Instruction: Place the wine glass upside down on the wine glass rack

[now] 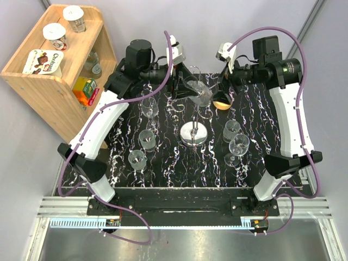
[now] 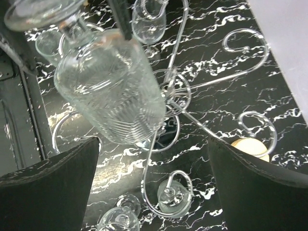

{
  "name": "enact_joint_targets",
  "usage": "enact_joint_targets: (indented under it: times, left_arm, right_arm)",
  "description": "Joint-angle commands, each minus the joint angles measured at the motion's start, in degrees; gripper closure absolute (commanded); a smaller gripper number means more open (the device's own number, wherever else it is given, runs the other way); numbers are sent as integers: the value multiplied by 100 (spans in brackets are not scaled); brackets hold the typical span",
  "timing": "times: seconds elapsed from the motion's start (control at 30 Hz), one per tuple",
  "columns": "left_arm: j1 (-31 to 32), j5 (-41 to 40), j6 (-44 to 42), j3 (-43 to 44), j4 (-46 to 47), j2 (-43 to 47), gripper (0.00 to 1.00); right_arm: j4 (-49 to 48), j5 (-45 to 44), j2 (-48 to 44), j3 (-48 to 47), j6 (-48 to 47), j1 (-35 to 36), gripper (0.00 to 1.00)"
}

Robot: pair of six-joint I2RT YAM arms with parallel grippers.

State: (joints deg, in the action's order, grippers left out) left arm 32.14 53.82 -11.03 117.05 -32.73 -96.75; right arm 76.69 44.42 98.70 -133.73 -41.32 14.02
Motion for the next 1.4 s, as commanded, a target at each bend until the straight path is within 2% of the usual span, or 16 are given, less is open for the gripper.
enact_joint_targets:
  times: [0.0,0.2,0.37,0.6,0.73,0.97,1.2,1.37]
  left_arm:
    - [-15,392,-40,423,399,-37,100]
    - [-6,15,197,687,610,-204,100]
    - [3,58,486,661,934,-230,100]
    - [12,357,1076,854,1331,-336,100]
    - [20,436,1259,828,1427,-301,100]
    - [12,594,1586,661,1682,-239,100]
    - [20,805,2210,441,2323,-160,100]
    - [20,875,2412,441,2473,-90,100]
  right_arm:
    - [331,294,-386,513,-456,153,0]
    - [-741,699,-1018,1524,-53,154,1]
    - [-1892,849,-1431,2289,440,154,1]
    - [-2517,963,-1476,2440,880,162,1]
    - [-3184,1112,-1607,2773,1187,162,1]
    - [-3476,1367,-1485,2773,1451,224,0]
    - [-3810,1587,-1520,3028,1627,259,0]
    - [-4064,1561,-1590,3292,1697,259,4]
